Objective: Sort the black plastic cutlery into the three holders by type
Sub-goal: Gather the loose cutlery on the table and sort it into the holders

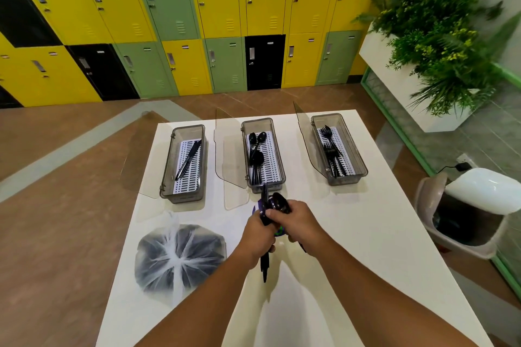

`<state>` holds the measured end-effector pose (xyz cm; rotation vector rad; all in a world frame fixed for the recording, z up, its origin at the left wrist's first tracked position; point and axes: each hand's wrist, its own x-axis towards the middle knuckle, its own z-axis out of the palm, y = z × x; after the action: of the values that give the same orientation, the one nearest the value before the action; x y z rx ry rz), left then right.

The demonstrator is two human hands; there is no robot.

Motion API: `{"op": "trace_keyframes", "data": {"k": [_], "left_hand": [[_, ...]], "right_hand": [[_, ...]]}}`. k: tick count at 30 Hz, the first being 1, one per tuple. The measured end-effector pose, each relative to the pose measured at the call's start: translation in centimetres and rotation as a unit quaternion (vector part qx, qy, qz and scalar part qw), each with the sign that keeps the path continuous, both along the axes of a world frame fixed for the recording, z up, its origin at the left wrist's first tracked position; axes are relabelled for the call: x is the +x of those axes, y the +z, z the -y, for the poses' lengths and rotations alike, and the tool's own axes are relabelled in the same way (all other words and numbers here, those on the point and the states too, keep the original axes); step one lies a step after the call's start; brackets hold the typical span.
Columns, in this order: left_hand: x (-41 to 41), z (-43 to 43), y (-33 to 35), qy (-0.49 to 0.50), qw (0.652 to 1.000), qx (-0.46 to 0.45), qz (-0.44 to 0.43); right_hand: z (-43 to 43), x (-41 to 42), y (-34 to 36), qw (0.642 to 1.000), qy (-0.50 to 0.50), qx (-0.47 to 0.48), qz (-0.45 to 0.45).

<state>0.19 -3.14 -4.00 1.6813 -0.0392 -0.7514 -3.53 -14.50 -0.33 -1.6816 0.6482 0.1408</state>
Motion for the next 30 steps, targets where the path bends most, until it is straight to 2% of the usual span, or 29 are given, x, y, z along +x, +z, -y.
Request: {"op": "trace_keyframes", "data": {"k": [6,10,14,18,23,30], "left_hand": [[0.0,-0.2,0.2,-0.019,0.999,-0.037,-0.007],[-0.1,-0.4,0.5,-0.026,0.997,-0.069,-0.016],[0.1,-0.5,0.2,-0.013,0.998,-0.058,-0.019],[0.0,-0.4,0.0,-0.042,0.997,-0.054,-0.018],[-0.1,-0.1,0.0,-0.046,0.998,-0.039,-0.016],[0.4,0.1,-0.2,-0.022,0.999,-0.044,0.005]], "right_hand": [[1.0,0.8,0.2,0.998,-0.055,-0.034,-0.023],[2.1,1.7,-0.5,0.99,-0.136,-0.023,0.001],[3.0,2.0,-0.2,0.981,-0.19,-0.004,0.031],[2.9,2.3,-0.3,0.983,-0.177,0.015,0.042],[2.8,2.4,-0.4,0.972,-0.218,0.062,0.062],[2.0,1.3,0.4,0.991,-0.125,0.056,-0.002]]}}
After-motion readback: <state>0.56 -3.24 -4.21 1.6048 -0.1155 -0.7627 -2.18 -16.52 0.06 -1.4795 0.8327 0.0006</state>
